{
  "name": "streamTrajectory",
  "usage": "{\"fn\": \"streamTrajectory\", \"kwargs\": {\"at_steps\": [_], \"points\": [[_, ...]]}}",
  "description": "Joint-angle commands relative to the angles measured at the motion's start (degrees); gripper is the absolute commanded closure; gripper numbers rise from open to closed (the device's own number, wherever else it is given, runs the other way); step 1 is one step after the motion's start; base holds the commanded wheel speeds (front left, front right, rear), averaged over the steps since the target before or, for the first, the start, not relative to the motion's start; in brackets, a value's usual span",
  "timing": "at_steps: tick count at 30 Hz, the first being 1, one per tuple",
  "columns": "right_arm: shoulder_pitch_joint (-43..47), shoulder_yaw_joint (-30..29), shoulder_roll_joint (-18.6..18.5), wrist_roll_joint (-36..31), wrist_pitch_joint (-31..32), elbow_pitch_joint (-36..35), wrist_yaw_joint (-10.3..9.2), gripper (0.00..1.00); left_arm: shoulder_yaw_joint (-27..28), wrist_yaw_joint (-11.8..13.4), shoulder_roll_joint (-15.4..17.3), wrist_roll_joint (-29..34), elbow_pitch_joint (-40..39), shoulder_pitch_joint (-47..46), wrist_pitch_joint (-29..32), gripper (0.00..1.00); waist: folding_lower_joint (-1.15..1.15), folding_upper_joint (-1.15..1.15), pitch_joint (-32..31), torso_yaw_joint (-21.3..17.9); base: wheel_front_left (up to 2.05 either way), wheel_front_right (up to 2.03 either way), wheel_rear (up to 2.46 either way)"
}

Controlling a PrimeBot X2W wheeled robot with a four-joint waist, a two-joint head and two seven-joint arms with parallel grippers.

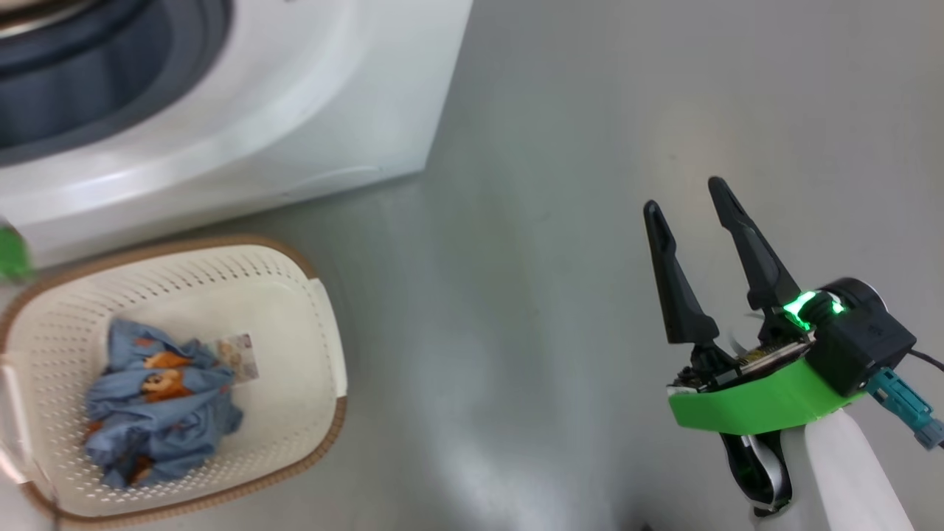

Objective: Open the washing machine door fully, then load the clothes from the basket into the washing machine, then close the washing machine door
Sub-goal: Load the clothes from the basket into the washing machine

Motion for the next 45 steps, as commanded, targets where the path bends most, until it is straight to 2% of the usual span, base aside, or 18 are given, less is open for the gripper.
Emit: {"fn": "streamTrajectory", "kwargs": {"at_steps": [1, 4, 10, 16, 25, 36, 45], "points": [[1.93, 0.75, 0.12, -1.11, -0.27, -1.09, 0.16, 0.0, 2.27, 1.61, 2.5, -0.24, -3.8, 3.5, -0.75, 0.0, 0.0, 0.0, -3.2, 1.95, 0.0, 0.0, 0.0], [3.02, 0.24, 0.12, -1.89, -0.27, -0.85, 0.16, 0.0, 2.75, 4.5, 1.66, 0.04, -10.24, 11.06, -1.65, 0.0, 0.0, 0.0, -5.26, 2.92, 0.0, 0.0, 0.0], [5.31, -0.12, 0.12, -3.56, -0.27, -0.12, 0.16, 0.0, 3.45, 7.72, 0.28, 0.08, -18.54, 24.05, -2.81, 0.0, 0.0, 0.0, -9.45, 4.73, 0.0, 0.0, 0.0], [8.89, -0.87, -0.17, -4.93, -0.27, 1.25, 0.16, 0.0, 1.41, 9.35, -2.33, 1.06, -23.7, 33.88, -3.4, 0.0, 0.0, 0.0, -15.06, 7.09, 0.0, 0.0, 0.0], [13.24, -1.14, -1.14, -5.21, -0.27, 2.04, 0.16, 0.0, -0.71, 8.71, -5.87, 1.96, -23.8, 40.63, -3.81, 0.0, 0.0, 0.0, -21.39, 8.48, 0.0, 0.0, 0.0], [18.48, -1.82, -1.81, -5.63, -0.22, 2.16, 0.16, 0.0, -2.04, 5.97, -10.83, 3.41, -21.91, 45.71, -3.88, 0.0, 0.0, 0.0, -28.47, 9.98, 0.0, 0.0, 0.0], [20.6, -1.38, -2.22, -5.37, 0.9, 1.28, 0.16, 0.0, -1.23, 4.77, -11.68, 4.54, -21.09, 47.46, -3.89, 0.0, 0.0, 0.0, -31.93, 10.22, 0.0, 0.0, 0.0]]}}
